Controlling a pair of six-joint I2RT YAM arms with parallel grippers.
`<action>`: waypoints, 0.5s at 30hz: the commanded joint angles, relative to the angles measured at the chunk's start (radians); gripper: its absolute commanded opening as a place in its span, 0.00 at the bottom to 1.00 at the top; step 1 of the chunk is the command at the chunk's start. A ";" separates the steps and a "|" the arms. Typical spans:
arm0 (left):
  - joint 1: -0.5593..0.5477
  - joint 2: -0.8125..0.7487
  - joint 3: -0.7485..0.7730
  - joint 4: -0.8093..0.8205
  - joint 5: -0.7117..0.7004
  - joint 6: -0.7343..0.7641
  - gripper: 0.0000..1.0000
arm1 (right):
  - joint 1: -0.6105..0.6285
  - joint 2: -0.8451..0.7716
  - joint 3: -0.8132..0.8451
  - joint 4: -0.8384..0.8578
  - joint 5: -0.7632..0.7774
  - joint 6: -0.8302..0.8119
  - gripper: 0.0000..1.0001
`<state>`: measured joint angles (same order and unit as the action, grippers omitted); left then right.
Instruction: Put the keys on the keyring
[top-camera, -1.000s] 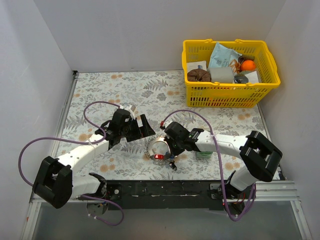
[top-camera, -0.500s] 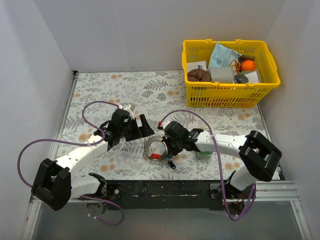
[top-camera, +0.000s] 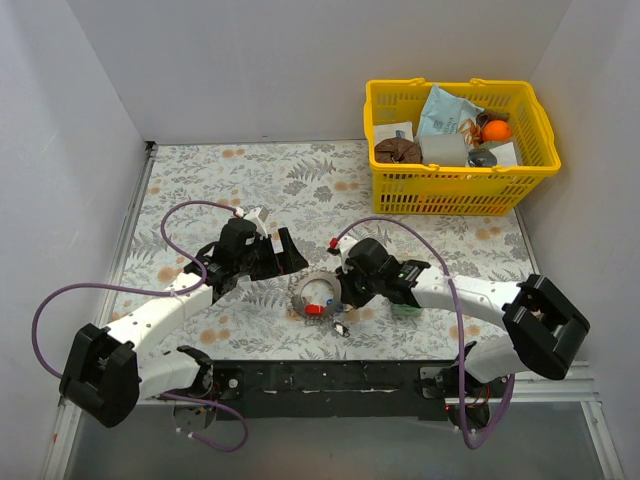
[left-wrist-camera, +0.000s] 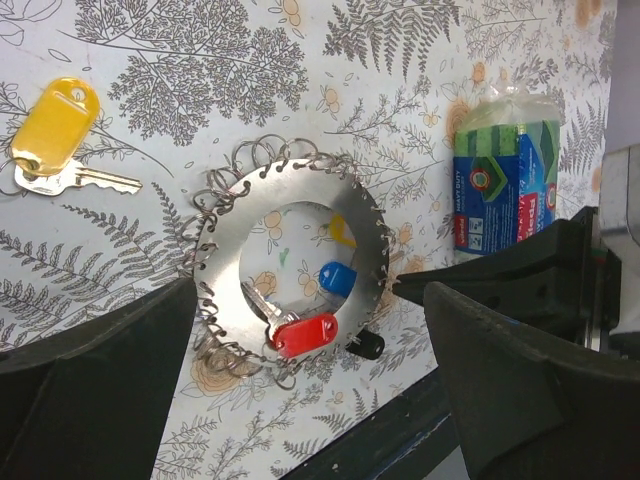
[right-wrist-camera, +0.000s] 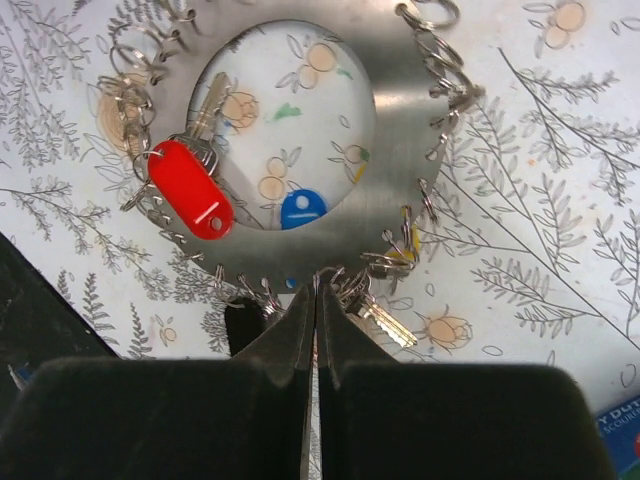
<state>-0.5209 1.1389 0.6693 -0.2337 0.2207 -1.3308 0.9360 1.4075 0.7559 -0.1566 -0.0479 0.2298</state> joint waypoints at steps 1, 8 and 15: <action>-0.005 -0.028 0.003 -0.003 -0.011 0.012 0.98 | -0.040 -0.036 -0.049 0.075 -0.067 -0.003 0.01; -0.005 -0.004 0.013 -0.004 -0.006 0.019 0.98 | -0.051 -0.005 -0.049 0.060 -0.035 -0.030 0.01; -0.005 0.031 0.026 -0.007 0.002 0.030 0.98 | -0.069 0.019 -0.030 0.092 -0.029 -0.061 0.01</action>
<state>-0.5209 1.1606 0.6693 -0.2348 0.2211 -1.3201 0.8810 1.4170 0.6971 -0.1223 -0.0807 0.2058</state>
